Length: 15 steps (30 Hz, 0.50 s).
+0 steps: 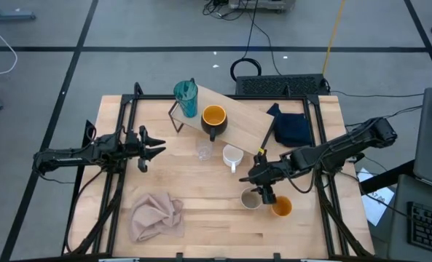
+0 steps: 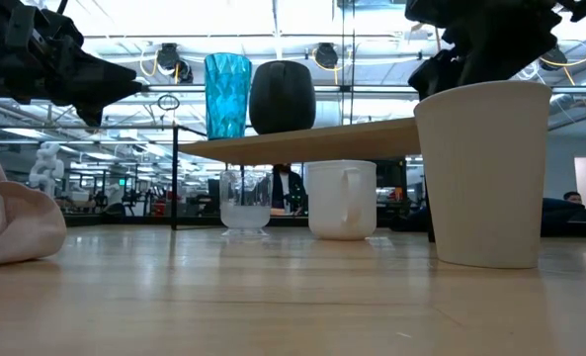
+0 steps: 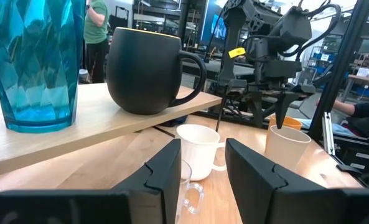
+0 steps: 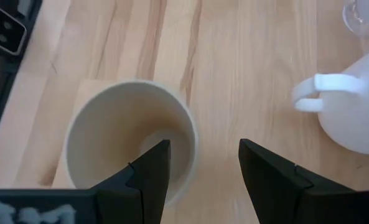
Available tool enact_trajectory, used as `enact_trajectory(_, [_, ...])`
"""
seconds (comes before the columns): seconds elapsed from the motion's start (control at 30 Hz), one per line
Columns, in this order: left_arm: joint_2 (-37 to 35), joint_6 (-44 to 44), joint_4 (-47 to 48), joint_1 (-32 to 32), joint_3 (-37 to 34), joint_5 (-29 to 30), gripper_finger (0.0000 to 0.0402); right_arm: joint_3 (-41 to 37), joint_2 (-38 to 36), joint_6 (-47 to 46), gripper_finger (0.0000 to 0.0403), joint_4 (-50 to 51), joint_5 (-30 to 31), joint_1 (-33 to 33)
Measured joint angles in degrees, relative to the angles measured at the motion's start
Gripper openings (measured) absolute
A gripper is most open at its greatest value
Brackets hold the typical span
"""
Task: Stack small to large cups/mugs on shelf
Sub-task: Put the light brown cup on the shelf
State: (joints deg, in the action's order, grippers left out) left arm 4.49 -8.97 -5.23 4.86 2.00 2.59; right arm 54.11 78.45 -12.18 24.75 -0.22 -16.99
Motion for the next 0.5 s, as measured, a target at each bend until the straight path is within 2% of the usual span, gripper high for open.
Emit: enact_trajectory(0.5, [0.0, 0.0, 0.1, 0.0, 0.0, 0.0, 0.0124, 0.0, 1.2, -2.4, 0.0183, -0.3, -1.4, -0.8])
